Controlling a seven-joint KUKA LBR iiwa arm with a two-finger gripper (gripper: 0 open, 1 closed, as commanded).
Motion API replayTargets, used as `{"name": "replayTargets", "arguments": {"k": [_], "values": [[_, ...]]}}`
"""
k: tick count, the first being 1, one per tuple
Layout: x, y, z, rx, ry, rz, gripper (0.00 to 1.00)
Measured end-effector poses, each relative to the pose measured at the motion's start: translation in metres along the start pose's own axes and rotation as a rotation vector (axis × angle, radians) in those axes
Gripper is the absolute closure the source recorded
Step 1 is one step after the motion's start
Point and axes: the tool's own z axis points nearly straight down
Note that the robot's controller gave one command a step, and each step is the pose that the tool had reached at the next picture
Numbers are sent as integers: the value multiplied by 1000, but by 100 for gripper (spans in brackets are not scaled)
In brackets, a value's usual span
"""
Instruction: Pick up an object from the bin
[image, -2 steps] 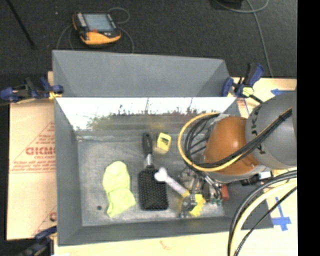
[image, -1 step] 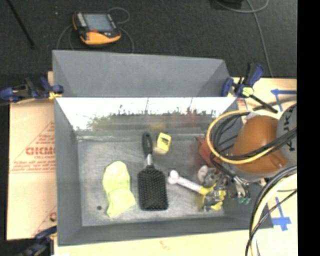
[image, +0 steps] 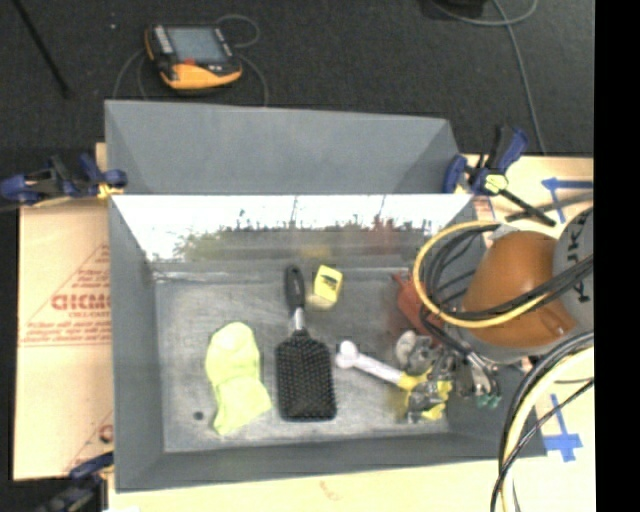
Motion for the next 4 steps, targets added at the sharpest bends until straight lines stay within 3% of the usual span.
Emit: {"name": "replayTargets", "arguments": {"k": [1,2,3,4], "values": [[1,-3,-49,-2,9,13,100],[-6,-4,-62,2,-14,22,100],[-6,-4,-47,0,-5,23,100],[8,-34,-66,-1,3,-86,100]]}}
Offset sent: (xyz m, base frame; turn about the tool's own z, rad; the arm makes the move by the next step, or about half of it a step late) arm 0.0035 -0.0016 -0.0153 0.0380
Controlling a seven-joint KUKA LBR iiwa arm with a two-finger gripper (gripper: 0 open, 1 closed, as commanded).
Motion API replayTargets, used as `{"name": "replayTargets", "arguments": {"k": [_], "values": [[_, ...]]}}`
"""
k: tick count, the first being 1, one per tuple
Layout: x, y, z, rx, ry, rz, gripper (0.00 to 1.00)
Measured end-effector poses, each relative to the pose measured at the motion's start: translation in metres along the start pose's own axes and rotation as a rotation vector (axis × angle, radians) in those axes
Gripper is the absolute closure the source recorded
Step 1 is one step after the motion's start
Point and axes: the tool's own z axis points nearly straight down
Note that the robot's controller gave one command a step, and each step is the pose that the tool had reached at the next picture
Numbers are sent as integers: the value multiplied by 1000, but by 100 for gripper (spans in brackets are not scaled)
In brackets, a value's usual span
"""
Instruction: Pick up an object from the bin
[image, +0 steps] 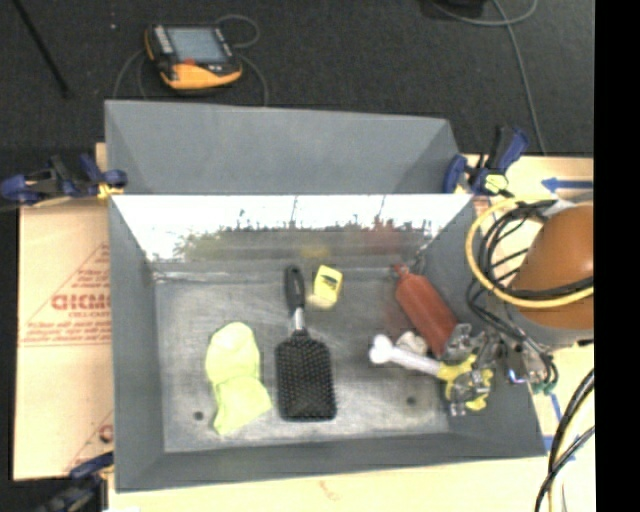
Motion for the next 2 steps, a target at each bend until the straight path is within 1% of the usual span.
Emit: {"name": "replayTargets", "arguments": {"k": [1,2], "values": [[-6,-15,9,7,-12,10,100],[-4,0,-12,-3,9,35,100]]}}
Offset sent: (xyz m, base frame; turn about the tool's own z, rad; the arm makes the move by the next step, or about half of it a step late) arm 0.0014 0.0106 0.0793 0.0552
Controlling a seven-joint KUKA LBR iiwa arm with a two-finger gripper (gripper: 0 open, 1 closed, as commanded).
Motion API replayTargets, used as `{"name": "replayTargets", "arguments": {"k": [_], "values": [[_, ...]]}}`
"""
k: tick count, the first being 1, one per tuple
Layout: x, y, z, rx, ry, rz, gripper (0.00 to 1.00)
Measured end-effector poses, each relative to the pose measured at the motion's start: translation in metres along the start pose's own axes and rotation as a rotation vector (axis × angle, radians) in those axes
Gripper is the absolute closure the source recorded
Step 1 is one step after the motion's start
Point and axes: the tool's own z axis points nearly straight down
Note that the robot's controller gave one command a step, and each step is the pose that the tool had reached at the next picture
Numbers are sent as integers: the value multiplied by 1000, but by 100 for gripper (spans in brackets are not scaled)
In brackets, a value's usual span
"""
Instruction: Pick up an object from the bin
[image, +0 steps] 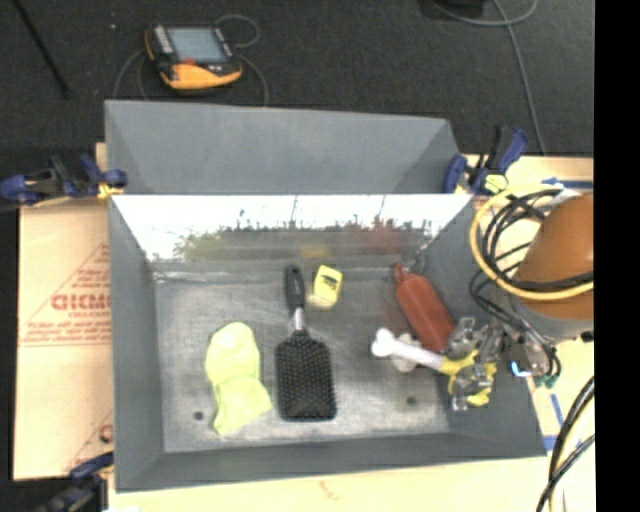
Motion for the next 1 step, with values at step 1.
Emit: {"name": "replayTargets", "arguments": {"k": [1], "values": [[-10,-5,-70,3,-7,15,100]]}}
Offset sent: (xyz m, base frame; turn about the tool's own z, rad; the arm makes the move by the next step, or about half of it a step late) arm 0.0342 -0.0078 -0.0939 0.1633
